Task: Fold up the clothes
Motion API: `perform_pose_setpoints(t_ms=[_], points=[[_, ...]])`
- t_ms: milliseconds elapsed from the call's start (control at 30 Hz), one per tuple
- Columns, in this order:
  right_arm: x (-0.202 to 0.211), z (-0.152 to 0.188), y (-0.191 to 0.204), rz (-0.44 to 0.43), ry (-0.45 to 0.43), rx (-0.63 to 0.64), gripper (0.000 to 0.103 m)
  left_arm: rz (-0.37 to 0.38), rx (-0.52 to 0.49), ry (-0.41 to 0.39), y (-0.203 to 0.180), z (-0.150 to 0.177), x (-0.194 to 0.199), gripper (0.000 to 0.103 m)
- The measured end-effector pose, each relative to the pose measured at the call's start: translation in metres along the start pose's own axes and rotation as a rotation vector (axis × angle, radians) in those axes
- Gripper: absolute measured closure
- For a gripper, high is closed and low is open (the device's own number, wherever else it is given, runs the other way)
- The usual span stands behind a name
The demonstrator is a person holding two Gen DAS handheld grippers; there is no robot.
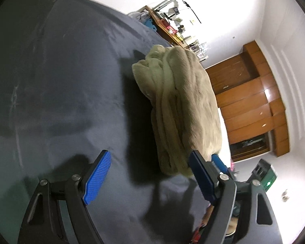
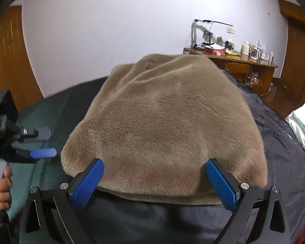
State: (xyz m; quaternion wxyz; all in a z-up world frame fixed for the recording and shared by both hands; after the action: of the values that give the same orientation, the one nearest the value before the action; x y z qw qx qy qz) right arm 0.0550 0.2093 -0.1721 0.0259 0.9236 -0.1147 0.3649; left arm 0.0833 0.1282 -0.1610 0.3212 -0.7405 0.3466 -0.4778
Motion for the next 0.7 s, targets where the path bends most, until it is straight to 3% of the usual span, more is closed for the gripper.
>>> perform_pose_setpoints(t_ms=[200, 533, 700], points=[[0.009, 0.003, -0.043, 0.027, 0.005, -0.074, 0.001, -0.032, -0.131, 0.022, -0.038, 0.015, -0.006, 0.019], [0.009, 0.027, -0.126, 0.166, 0.080, -0.039, 0.001, 0.072, -0.190, 0.068, -0.087, 0.017, -0.041, 0.019], [-0.009, 0.025, -0.135, 0.202, 0.094, -0.016, 0.001, 0.106, -0.206, 0.075, -0.102, 0.010, -0.062, 0.019]])
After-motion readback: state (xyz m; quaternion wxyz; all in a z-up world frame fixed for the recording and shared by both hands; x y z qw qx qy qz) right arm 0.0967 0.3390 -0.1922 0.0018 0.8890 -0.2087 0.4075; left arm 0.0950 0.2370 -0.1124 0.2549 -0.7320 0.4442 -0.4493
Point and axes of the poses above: each gripper's, at about its wrist camera, not at the fingertips, and x roughly against the way its jaws point, y to its left, z to its underside, the point moved 7 cm from there along -x, roughly the way its jaws point, and after that the axes turned 10 degrees about z, right-handed, at the moved point
